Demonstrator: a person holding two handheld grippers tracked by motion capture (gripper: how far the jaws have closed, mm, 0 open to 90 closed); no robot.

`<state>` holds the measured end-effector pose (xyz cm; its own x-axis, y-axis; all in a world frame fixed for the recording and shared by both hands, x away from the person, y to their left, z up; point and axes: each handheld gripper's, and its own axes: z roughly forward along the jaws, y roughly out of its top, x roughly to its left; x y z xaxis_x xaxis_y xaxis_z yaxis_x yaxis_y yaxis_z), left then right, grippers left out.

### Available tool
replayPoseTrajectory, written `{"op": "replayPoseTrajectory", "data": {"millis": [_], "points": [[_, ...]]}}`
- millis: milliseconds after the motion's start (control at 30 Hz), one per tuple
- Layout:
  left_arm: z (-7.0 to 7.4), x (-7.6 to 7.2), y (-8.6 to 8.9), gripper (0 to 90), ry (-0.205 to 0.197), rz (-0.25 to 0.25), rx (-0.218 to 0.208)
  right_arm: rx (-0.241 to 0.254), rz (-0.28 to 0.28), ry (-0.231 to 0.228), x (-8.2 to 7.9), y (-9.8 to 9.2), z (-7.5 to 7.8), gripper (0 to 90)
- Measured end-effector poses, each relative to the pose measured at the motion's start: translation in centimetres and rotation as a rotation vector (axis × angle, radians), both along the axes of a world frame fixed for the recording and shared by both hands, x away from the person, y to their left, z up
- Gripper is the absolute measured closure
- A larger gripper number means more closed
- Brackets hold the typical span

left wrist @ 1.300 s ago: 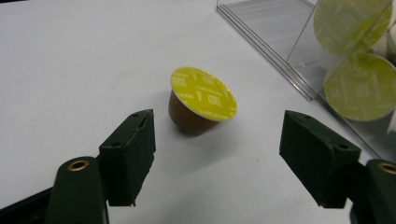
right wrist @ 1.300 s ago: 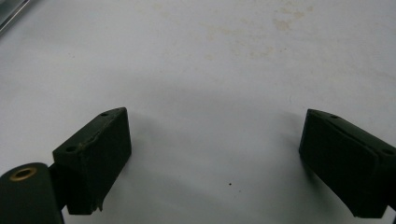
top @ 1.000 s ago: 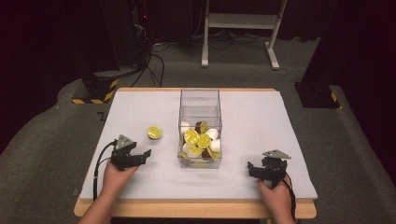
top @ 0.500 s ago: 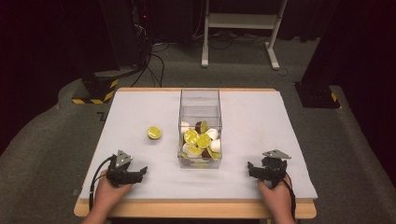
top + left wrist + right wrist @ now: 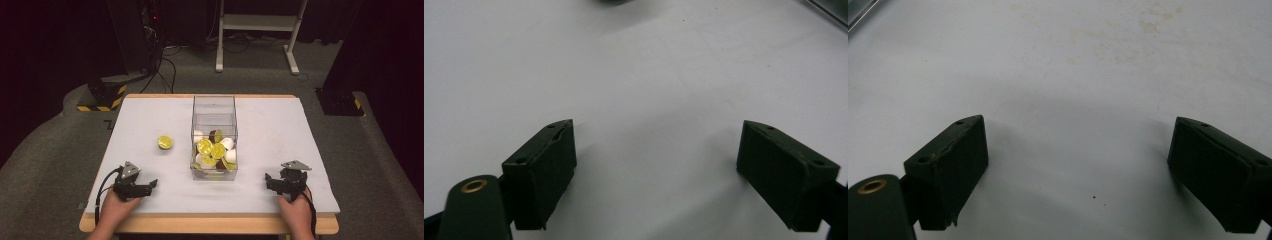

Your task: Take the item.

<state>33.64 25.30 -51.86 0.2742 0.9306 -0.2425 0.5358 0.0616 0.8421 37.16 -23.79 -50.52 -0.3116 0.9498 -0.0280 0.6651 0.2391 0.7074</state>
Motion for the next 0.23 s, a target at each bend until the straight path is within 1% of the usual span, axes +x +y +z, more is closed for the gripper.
{"op": "replayPoseTrajectory", "data": {"millis": [200,233], "points": [[0.00,0.00,0.00,16.2,0.000,0.000,0.001,0.001,-0.003,0.002,0.01,0.01,0.01,9.1],[-0.03,0.00,-0.12,16.3,-0.005,0.006,-0.007,0.002,-0.003,0.001,0.01,0.01,0.00,9.0]]}}
